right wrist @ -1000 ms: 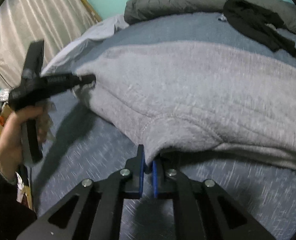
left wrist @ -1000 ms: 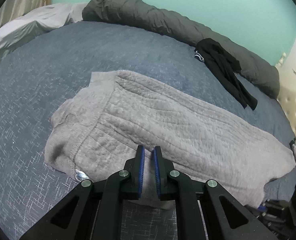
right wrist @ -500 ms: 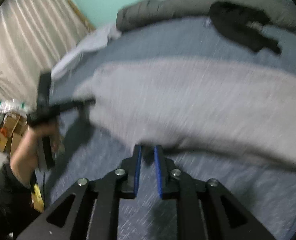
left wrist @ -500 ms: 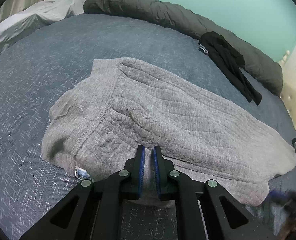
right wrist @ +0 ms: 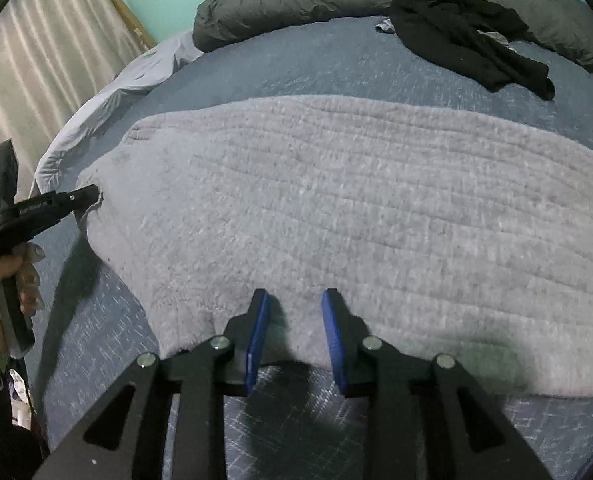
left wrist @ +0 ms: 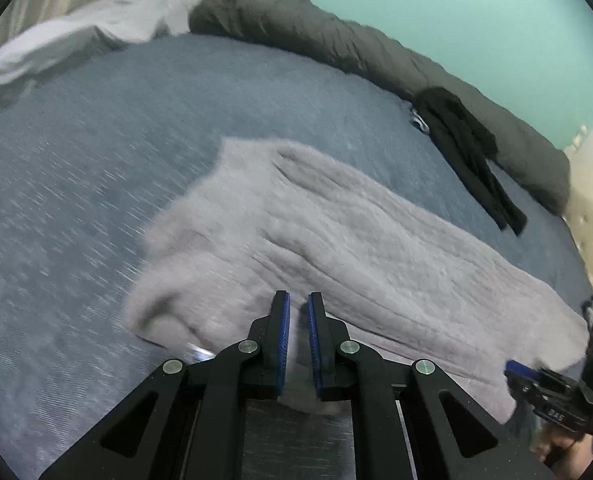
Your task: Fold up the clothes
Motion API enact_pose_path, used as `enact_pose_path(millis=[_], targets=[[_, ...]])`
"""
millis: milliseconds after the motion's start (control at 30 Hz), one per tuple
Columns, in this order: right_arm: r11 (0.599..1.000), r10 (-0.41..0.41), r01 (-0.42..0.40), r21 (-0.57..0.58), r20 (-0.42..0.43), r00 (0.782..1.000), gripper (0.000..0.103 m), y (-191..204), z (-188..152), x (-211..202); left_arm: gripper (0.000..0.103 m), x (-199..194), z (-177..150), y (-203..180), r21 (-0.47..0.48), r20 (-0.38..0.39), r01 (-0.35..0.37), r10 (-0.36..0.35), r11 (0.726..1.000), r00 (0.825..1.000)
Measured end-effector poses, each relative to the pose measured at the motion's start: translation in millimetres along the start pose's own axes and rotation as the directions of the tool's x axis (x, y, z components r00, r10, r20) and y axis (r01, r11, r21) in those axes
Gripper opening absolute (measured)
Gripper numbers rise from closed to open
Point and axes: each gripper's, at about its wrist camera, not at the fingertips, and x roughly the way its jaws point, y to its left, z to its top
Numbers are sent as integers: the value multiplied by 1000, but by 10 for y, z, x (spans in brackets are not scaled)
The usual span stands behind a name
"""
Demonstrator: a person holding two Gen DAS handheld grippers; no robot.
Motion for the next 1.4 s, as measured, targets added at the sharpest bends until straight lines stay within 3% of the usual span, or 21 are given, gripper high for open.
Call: enact_pose_path(millis=[133,267,367,467,533,667,833,900,933,1000,1067,1167,1300,1400], targets=[[1000,26,-26,5,73,997,27,128,202,-175,10,44,-45,163,-41,-33,13,-14,999,999],[996,65,-61,-61,70,995,28,423,449,-126,6,62,-84,283,-98,-38,43,-47,994,998],[994,69,-66,-92,28,997,28,566,474,50,2,67,-112,392,-151,-42,70,-78,986,996],[996,42,-47,-79,-69,997,28,551,345,307,2,45,-126,427,-183,-40,92,-101,979,994],[999,23,-25,-41,-40,999,28,511,327,284,2,51,-145,388,-176,-44,86,-95,981,994],[997,73,-72,-26,55,996,28,633,469,133,2,43,-169,412,-179,-48,93,-103,979,994],[985,122,-123,-123,-12,992,28,1006,573,394,2,38,-192,361,-144,-56,64,-73,987,996],[983,79,-87,-163,-56,995,27,1064,587,563,2,45,-187,357,-139,-59,62,-71,988,996],[983,52,-62,-174,-62,997,24,1021,570,618,2,46,-196,366,-140,-62,65,-74,988,995],[984,5,-15,-178,-55,998,2,913,557,672,2,51,-213,387,-141,-66,69,-79,988,995],[992,-23,20,-124,-23,999,2,791,600,595,2,65,-215,379,-140,-66,69,-79,988,995],[994,12,-7,-107,46,999,6,845,654,429,2,76,-210,360,-137,-68,61,-71,989,995],[976,114,-109,-190,16,993,6,1241,697,485,2,102,-200,321,-128,-69,49,-58,991,996],[967,143,-145,-212,-22,989,6,1463,685,634,2,130,-176,286,-127,-71,45,-55,991,996]])
